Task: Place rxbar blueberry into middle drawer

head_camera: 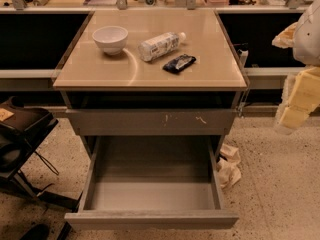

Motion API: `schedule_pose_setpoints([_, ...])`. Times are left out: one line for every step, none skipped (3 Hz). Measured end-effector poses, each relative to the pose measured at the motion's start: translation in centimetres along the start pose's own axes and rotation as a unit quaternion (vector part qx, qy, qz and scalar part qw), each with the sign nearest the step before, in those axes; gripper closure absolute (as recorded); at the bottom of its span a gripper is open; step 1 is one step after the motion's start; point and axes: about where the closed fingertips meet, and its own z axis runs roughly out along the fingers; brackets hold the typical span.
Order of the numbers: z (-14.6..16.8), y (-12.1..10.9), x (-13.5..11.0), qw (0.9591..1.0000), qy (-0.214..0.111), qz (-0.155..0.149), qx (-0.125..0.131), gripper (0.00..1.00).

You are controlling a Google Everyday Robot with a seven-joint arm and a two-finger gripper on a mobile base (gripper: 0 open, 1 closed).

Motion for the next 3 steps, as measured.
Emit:
schedule_pose_setpoints([0.0,0.0,0.0,1.0000,0.000,0.000,0.000,0.00])
schedule_pose_setpoints([0.1,-1.3,-0.2,0.9997,-0.023,0.001,0.005,0.00])
schedule_pose_setpoints([1.3,-5.0,-0.9,0.9976,-0.070,0.006,0.002,0.00])
